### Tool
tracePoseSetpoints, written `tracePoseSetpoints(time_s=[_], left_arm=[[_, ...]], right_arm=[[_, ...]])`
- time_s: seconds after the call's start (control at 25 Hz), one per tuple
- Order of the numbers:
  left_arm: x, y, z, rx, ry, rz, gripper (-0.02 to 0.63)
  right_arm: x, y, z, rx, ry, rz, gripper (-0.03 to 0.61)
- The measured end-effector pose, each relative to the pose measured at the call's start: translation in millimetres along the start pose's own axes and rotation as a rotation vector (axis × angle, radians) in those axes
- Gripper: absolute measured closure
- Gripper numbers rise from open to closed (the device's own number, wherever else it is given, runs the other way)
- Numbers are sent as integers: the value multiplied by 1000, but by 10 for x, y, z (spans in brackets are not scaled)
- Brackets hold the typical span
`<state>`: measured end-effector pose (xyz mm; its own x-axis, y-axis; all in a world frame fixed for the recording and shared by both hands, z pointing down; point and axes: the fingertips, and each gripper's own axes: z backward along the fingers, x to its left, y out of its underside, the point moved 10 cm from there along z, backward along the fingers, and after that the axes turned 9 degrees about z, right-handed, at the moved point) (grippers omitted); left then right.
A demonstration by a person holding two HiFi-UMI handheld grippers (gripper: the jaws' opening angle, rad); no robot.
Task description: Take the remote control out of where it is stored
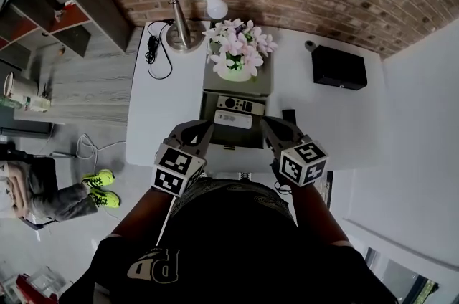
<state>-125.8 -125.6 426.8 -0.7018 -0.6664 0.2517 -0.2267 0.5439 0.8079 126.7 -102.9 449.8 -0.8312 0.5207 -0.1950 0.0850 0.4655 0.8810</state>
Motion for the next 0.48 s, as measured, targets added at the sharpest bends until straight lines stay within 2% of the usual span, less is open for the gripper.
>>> tracePoseSetpoints(time_s=[0.24, 0.48], left_arm=[[80, 48, 95, -9, -21, 14, 607], [127, 70, 160, -20, -28, 3, 607]], right_arm=[[384, -21, -215, 53, -106, 79, 572], [431, -43, -300, 70, -124, 90, 572]])
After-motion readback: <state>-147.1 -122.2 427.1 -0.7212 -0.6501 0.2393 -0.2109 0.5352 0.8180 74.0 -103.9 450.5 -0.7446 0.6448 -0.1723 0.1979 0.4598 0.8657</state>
